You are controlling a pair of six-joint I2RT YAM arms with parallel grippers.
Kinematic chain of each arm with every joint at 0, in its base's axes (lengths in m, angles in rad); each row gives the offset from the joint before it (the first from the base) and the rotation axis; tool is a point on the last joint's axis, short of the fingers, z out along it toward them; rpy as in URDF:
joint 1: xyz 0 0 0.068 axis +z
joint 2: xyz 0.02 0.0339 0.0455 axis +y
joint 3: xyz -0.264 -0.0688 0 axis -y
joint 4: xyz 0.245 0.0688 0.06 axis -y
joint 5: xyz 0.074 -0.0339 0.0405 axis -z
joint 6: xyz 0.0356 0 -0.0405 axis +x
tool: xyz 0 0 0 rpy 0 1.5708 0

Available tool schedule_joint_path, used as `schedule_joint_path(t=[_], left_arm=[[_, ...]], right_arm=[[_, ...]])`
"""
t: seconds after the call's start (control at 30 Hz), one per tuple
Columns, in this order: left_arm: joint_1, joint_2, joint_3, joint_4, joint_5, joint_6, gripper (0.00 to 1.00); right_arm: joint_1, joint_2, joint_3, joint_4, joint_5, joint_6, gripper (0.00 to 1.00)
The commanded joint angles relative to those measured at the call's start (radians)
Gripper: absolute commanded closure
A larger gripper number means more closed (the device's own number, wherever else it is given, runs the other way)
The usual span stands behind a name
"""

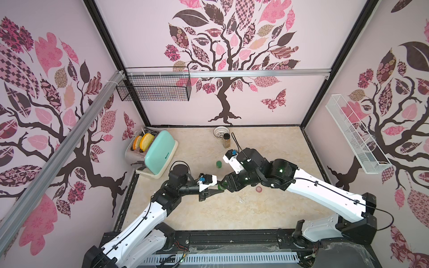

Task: Close the paint jar lid
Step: Screw the lid onto the paint jar, then place the paint jar at the center of the board.

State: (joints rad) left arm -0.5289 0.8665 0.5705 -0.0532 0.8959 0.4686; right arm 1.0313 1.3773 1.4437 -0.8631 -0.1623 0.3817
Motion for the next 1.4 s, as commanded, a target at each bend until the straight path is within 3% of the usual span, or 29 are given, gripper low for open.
schedule_joint_path(t=[0.0,0.33,0.4,0.63,0.7,0.87,0.97,1.0,1.07,1.37], left_arm=[[-0.001,-0.011,0.026,0.012,0.013,0.003,0.83],[-0.001,-0.013,0.026,0.013,0.014,0.003,0.83],[0.000,-0.013,0.027,0.013,0.014,0.004,0.83],[-0.001,-0.014,0.027,0.013,0.004,0.002,0.82],[-0.003,-0.013,0.027,0.016,-0.022,-0.005,0.76],[-0.003,-0.038,0.009,0.052,-0.108,-0.027,0.51],[-0.002,-0.062,-0.008,0.075,-0.171,-0.045,0.31],[-0.002,-0.072,-0.016,0.091,-0.191,-0.054,0.18],[-0.001,-0.091,-0.032,0.117,-0.230,-0.066,0.02],[-0.003,-0.132,-0.055,0.146,-0.315,-0.072,0.02]], right_arm=[[0.010,0.018,0.052,-0.019,0.002,0.019,0.44],[0.027,0.040,0.061,-0.053,0.011,0.027,0.53],[0.027,0.041,0.062,-0.052,0.010,0.028,0.62],[0.029,0.048,0.061,-0.034,0.034,0.048,0.80],[0.027,0.047,0.063,-0.032,0.081,0.047,0.83],[-0.001,0.059,0.064,-0.003,0.181,0.022,0.87],[-0.074,0.100,0.051,0.019,0.175,0.008,0.90],[-0.096,0.123,0.049,0.025,0.186,-0.006,0.90],[-0.133,0.174,0.056,0.037,0.219,-0.039,0.91],[-0.250,0.472,0.149,0.075,0.259,-0.116,0.90]])
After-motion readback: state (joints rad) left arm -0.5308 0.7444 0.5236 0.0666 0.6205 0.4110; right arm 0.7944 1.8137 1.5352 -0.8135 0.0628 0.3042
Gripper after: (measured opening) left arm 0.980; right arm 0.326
